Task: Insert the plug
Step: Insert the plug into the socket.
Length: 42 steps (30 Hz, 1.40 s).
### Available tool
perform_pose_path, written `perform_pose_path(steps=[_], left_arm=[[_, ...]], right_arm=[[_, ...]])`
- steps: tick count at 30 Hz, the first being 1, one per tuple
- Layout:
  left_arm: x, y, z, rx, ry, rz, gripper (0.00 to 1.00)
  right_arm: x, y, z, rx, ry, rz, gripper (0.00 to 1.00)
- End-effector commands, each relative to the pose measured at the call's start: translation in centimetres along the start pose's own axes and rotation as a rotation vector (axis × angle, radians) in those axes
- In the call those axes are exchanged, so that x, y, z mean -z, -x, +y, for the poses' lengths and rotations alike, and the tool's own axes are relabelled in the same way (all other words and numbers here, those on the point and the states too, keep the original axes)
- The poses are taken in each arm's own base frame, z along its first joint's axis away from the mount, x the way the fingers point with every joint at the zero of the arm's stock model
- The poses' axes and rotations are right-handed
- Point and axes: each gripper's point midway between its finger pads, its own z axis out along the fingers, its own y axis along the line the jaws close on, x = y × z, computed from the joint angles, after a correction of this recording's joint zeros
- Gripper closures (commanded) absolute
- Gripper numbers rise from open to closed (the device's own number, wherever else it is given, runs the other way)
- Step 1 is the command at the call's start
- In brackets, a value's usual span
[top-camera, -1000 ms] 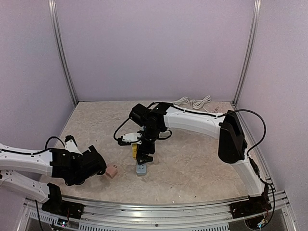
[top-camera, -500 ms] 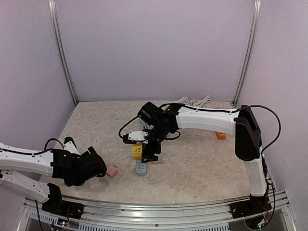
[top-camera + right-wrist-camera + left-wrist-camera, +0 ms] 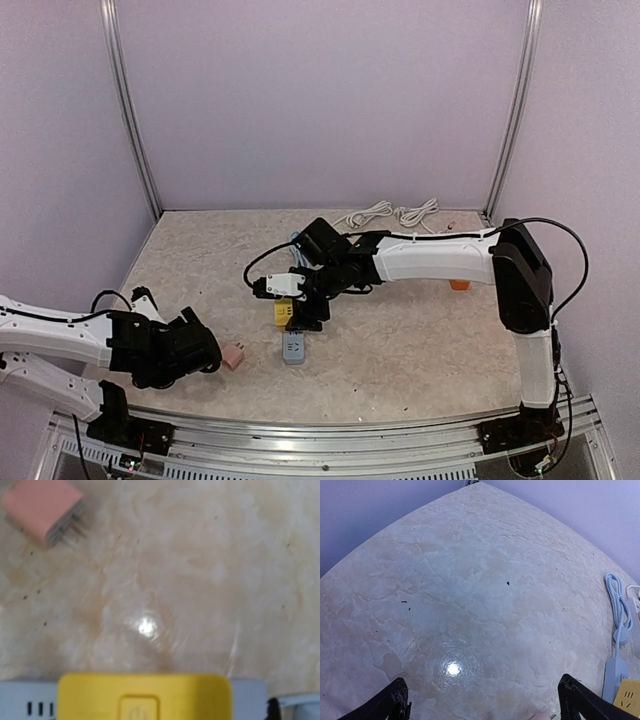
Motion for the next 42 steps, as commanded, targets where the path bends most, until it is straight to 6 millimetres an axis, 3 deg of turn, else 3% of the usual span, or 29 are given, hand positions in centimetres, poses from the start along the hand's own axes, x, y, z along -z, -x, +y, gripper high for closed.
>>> perform_pose_path(steps=[1, 5, 9, 11, 19, 29, 38, 42], left_arm=[[0.2, 0.3, 0.6, -0.011, 0.020, -0.018, 0.01], [0.2, 0.2, 0.7, -0.010, 0.024, -0.019, 0.01], [0.2, 0.3, 0.6, -0.011, 0.022, -0.024, 0.01], [0.2, 0.3, 0.6, -0.012, 0.023, -0.023, 0.01], [0.3, 0.3, 0.6, -0.014, 0.023, -0.024, 0.01], [0.4, 0.4, 0.6, -0.014, 0.026, -0.028, 0.01], [0.5, 0.4, 0.6, -0.017, 0.034, -0.032, 0.01], [0.6, 0.5, 0.8, -0.017, 0.041, -0.037, 0.01]], right_arm=[[1.4, 1.5, -0.9, 0.029, -0.021, -0.069, 0.17], [1.8, 1.7, -0.2, 0.036, 0.002, -0.088, 0.23], [1.8, 1.3, 0.2, 0.032, 0.023, -0.079, 0.41], [1.7, 0.9, 0.5, 0.026, 0.034, -0.070, 0.44], [1.1, -0.8, -0.1, -0.021, 0.008, -0.037, 0.48], [0.2, -3.0, -1.3, -0.163, 0.099, -0.045, 0.49], [-1.8, -5.4, -1.2, -0.200, 0.145, 0.020, 0.53], [-2.2, -6.2, -0.1, -0.207, 0.184, 0.018, 0.55]])
